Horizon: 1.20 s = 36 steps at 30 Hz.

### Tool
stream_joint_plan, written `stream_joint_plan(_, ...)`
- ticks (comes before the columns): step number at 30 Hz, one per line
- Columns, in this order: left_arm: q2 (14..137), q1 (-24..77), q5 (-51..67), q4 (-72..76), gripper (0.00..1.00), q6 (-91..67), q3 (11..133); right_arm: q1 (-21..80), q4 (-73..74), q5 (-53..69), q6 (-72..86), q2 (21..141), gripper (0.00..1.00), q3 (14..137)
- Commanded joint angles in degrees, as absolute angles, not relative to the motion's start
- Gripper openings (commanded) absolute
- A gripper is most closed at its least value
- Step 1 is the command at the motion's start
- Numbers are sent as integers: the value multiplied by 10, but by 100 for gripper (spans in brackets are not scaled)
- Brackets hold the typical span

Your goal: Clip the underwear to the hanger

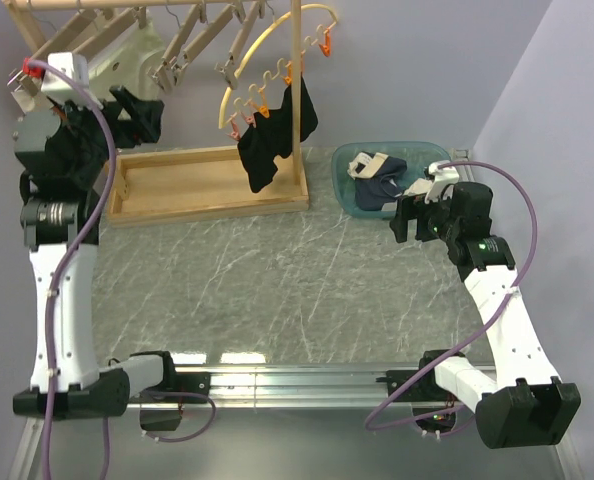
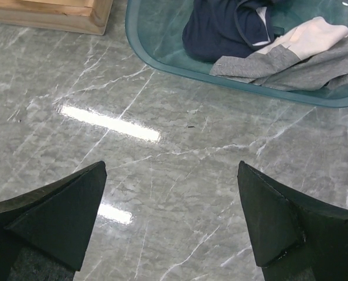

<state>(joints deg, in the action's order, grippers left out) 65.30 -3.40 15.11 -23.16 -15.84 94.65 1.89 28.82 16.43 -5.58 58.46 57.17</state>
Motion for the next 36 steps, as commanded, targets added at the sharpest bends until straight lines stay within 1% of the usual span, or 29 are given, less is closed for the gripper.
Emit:
stream_joint_plan(1, 690, -36, 134, -164, 87, -180, 990, 19, 287, 176, -55, 582, 100, 595)
stream_joint_plan(6, 748, -43, 146, -142, 84, -187, 1048, 18, 285, 174, -55, 580, 100, 587)
stream_joint_plan(7, 755, -44, 143, -141, 82, -192, 1059, 19, 284, 175, -55, 581, 100, 586)
stream_joint_plan(9, 770, -47, 143, -132, 79, -205, 1064, 18, 281, 179, -54, 577, 100, 579)
stream_joint_plan(12, 782, -49, 148, -122, 77, -219, 1065, 18, 280, 176, -55, 576, 100, 574)
stream_joint_plan(22, 815, -55, 170, -112, 78, -238, 1055, 19, 275, 174, -53, 570, 100, 566)
stream_joint_plan(36, 845, -56, 166, -85, 77, -236, 1023, 18, 269, 165, -54, 563, 100, 555)
